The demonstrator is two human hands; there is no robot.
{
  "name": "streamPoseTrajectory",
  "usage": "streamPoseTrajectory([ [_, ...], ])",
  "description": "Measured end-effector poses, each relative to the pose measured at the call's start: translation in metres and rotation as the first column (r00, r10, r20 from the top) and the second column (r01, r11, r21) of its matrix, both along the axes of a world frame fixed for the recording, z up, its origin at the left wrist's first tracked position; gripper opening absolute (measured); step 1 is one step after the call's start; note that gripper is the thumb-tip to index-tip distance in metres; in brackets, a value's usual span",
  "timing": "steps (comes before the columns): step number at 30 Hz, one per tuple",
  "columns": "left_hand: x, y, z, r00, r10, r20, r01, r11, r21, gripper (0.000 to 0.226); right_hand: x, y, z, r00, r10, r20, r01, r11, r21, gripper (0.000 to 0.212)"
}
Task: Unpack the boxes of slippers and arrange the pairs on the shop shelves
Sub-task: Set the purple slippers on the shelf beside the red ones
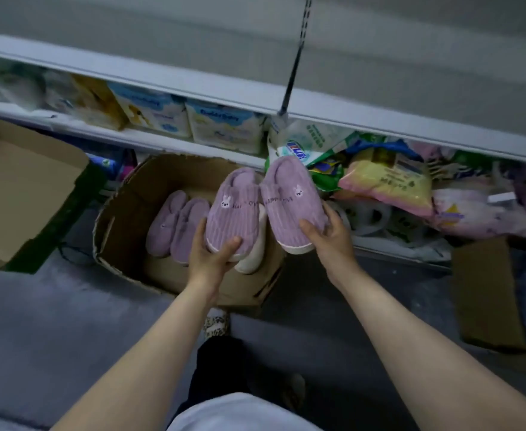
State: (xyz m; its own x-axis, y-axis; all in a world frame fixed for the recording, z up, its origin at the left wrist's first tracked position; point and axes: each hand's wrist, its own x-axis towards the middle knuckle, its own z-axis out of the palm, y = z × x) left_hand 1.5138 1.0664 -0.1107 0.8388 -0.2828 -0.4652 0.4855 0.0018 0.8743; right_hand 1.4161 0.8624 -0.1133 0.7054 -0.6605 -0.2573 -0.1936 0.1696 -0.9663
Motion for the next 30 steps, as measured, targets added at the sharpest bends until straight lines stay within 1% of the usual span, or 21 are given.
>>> streamPoseTrajectory([
  [3,-0.036,-0.029,0.033,0.984,-0.067,0.163,0.071,0.997,-0.018,0.083,-0.044,-0.021,0.039,0.992,-0.077,0.098,0.081,0.996,-0.041,0.061],
  [6,-0.064,-0.060,0.067,0.945,-0.092,0.313,0.117,0.991,-0.063,0.083,-0.081,-0.040,0.077,0.967,-0.150,0.207,0.170,0.982,-0.080,0.065],
  [9,-0.086,-0.088,0.103,0.914,-0.153,0.376,0.210,0.971,-0.115,0.083,-0.110,-0.058,0.113,0.918,-0.220,0.328,0.266,0.959,-0.100,0.058],
  [11,-0.094,-0.105,0.127,0.891,-0.179,0.417,0.253,0.958,-0.131,0.092,-0.125,-0.070,0.134,0.886,-0.240,0.397,0.310,0.943,-0.121,0.057],
  [13,-0.100,-0.122,0.151,0.863,-0.195,0.465,0.298,0.942,-0.157,0.093,-0.139,-0.083,0.154,0.859,-0.257,0.443,0.343,0.931,-0.124,0.061],
  [15,-0.105,-0.139,0.171,0.836,-0.214,0.505,0.346,0.920,-0.183,0.089,-0.148,-0.095,0.172,0.832,-0.280,0.479,0.375,0.920,-0.114,0.067],
  [17,-0.110,-0.157,0.190,0.811,-0.221,0.542,0.380,0.903,-0.201,0.087,-0.154,-0.107,0.188,0.803,-0.306,0.511,0.417,0.902,-0.114,0.069],
  [20,-0.116,-0.190,0.214,0.807,-0.215,0.551,0.410,0.874,-0.260,0.083,-0.161,-0.129,0.211,0.762,-0.335,0.554,0.468,0.876,-0.115,0.058],
  [23,-0.115,-0.232,0.233,0.808,-0.213,0.549,0.430,0.851,-0.302,0.081,-0.164,-0.161,0.231,0.737,-0.346,0.580,0.502,0.855,-0.128,0.056],
  [24,-0.114,-0.247,0.239,0.814,-0.208,0.542,0.430,0.842,-0.324,0.079,-0.164,-0.173,0.237,0.732,-0.346,0.587,0.510,0.849,-0.136,0.058],
  [28,-0.106,-0.308,0.261,0.831,-0.201,0.519,0.438,0.811,-0.387,0.075,-0.157,-0.220,0.253,0.696,-0.353,0.625,0.550,0.821,-0.150,0.077],
  [30,-0.098,-0.339,0.269,0.840,-0.207,0.502,0.440,0.801,-0.407,0.076,-0.151,-0.244,0.260,0.690,-0.346,0.636,0.557,0.815,-0.161,0.077],
])
